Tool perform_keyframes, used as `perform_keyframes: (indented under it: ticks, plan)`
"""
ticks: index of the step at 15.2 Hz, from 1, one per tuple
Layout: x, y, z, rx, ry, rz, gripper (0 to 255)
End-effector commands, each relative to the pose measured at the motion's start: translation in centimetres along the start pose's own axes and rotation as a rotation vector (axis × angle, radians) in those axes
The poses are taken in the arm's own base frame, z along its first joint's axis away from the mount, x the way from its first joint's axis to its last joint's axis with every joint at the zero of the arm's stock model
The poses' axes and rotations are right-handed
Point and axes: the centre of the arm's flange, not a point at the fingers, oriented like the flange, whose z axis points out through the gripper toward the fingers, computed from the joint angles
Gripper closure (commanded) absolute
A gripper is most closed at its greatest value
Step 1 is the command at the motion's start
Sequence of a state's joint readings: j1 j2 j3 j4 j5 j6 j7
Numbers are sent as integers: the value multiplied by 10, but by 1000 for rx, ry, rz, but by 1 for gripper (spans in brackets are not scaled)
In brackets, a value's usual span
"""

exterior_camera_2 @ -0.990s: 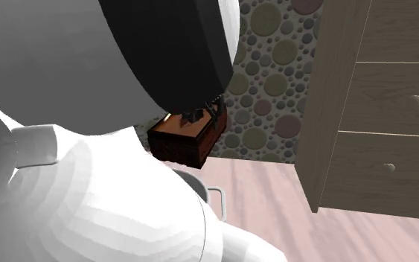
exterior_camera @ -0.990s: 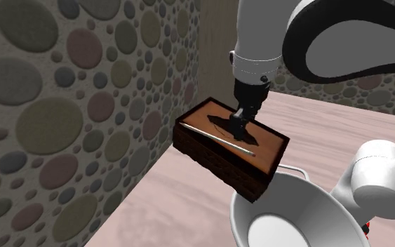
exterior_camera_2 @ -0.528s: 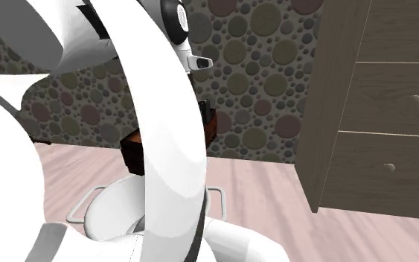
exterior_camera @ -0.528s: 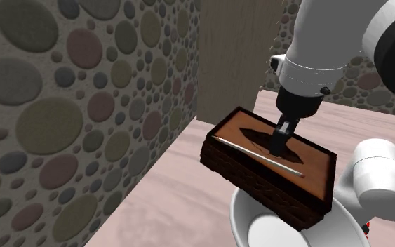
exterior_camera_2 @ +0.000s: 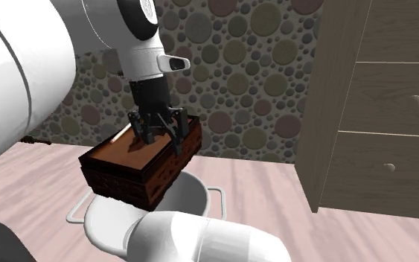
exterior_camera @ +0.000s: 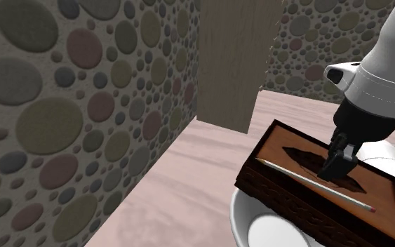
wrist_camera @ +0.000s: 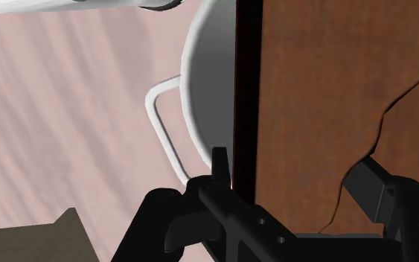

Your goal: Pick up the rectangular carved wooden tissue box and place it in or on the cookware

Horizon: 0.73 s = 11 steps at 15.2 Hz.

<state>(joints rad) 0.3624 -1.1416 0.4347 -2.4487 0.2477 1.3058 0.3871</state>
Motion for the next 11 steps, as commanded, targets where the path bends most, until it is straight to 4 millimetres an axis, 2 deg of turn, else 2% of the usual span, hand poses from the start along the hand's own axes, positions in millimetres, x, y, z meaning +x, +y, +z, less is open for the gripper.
perform_keyframes:
  ticks: [1,11]
  plan:
    - [-8,-2,7,1,0,0,255]
    - [-8,-11,59,1,0,0,255]
